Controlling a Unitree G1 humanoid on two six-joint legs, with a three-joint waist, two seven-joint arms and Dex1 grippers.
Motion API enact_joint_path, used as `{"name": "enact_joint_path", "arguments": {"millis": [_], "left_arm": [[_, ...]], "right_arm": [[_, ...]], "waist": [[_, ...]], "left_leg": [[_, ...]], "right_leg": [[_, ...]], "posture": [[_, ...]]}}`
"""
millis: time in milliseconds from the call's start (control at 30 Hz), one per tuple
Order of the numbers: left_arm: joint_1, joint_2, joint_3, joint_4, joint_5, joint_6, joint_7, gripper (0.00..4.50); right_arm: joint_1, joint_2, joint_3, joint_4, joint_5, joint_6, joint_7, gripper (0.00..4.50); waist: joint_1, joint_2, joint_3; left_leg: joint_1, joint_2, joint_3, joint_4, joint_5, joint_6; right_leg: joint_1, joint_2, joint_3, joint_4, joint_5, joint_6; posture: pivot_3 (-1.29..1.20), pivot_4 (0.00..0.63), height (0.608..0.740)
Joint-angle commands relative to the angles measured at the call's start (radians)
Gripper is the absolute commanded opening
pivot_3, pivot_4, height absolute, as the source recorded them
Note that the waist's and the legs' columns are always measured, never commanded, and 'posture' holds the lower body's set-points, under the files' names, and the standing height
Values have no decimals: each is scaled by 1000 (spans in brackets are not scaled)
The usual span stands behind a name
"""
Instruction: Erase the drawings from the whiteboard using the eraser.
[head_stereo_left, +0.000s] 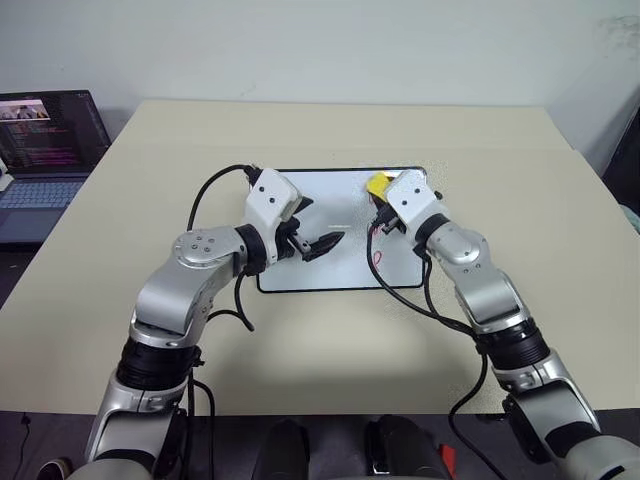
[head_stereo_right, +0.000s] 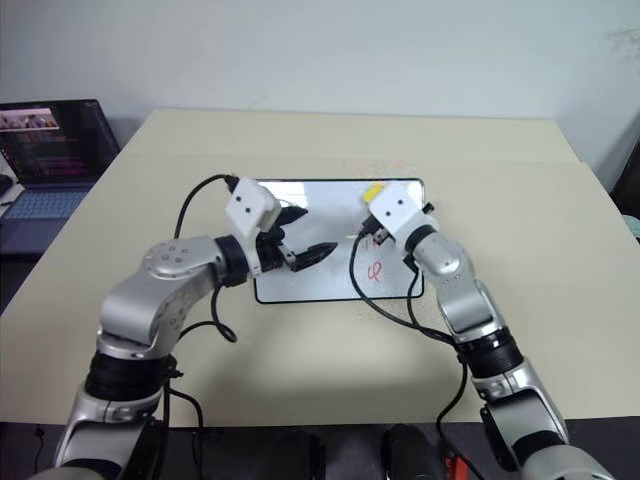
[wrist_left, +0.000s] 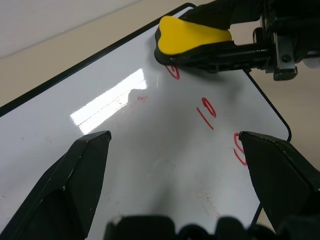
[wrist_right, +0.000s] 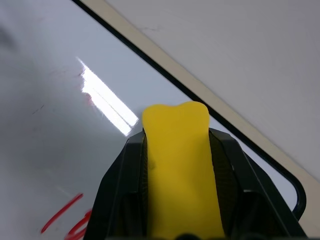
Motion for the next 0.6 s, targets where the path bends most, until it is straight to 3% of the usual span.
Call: {"name": "enact_joint_path", "arguments": {"millis": [33, 133, 333, 600], "left_arm": [[-8, 9, 15, -41, -13, -1, -1, 4500], [-7, 11, 15, -40, -16, 0, -4, 4500], [19, 23, 7, -47, -23, 4, -21, 4500], [44, 16, 2, -66, -27, 12, -23, 4500]], "right_arm": [[20, -23, 28, -8, -35, 38, 40, 1341], [19, -20, 30, -12, -45, 36, 46, 1340], [-44, 14, -38, 30, -81, -39, -82, 1339], [-47, 25, -34, 48, -94, -55, -82, 1338]], "waist": [[0, 0, 0], [-1, 0, 0], [-4, 0, 0], [-10, 0, 0]], "left_leg": [[1, 0, 0, 0, 0, 0], [6, -1, 1, 0, 0, 0], [7, -1, 1, 0, 0, 0], [6, 0, 1, 0, 0, 0]], "right_leg": [[1, 0, 0, 0, 0, 0], [3, 0, 1, 2, 0, 0], [3, 0, 1, 5, 0, 0], [3, 0, 1, 3, 0, 0]], "posture": [[0, 150, 740], [0, 150, 740], [0, 150, 740], [0, 150, 740]]}}
